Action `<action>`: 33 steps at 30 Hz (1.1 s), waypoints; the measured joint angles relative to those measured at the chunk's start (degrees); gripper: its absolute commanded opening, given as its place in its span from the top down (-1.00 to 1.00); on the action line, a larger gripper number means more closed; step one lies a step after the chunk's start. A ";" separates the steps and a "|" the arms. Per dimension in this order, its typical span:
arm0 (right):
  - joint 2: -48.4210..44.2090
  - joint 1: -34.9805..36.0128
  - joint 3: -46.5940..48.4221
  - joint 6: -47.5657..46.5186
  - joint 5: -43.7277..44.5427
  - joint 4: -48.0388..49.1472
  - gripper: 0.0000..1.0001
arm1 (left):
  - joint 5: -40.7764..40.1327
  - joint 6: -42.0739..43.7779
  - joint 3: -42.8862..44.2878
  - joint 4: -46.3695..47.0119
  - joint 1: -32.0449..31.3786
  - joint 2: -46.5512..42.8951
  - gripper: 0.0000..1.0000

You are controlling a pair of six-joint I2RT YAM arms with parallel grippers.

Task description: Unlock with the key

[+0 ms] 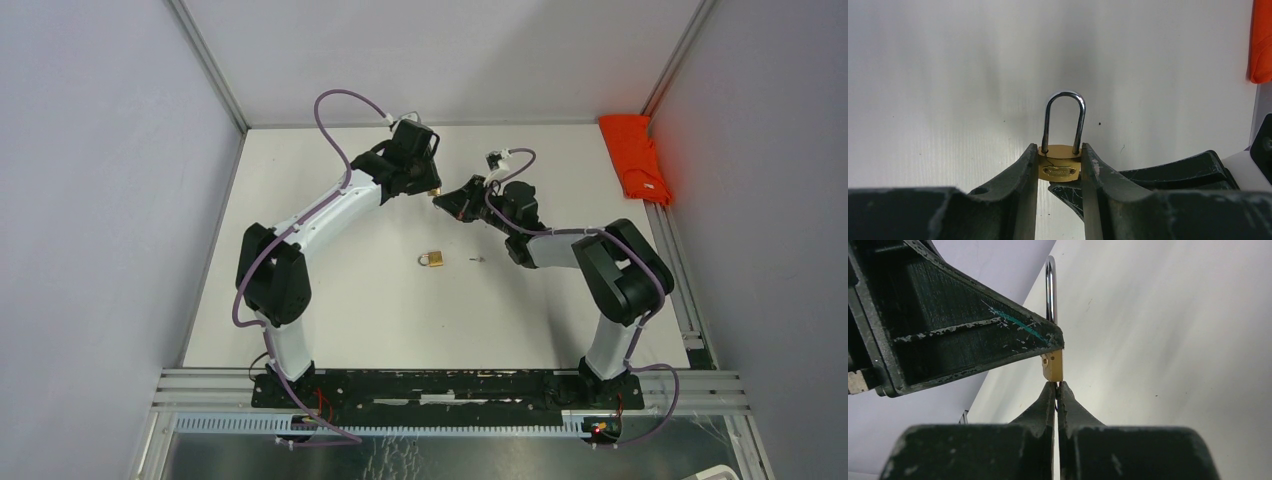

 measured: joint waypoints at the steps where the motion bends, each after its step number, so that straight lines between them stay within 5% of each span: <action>1: 0.15 0.00 0.00 0.28 0.00 0.28 1.00 | -0.02 0.00 -0.09 0.07 0.00 0.00 0.96; 9: 4.57 -1.14 -1.14 11.45 -2.56 12.09 1.00 | 0.13 0.00 -3.91 4.31 0.15 -2.58 0.96; 17: 13.92 -1.95 -1.60 32.57 -3.45 29.68 1.00 | 0.79 0.00 -5.11 5.86 0.26 -3.43 0.96; 33: 16.39 -1.38 -1.51 48.96 -3.43 34.56 1.00 | 1.40 -0.02 -12.00 11.89 0.48 -8.85 0.96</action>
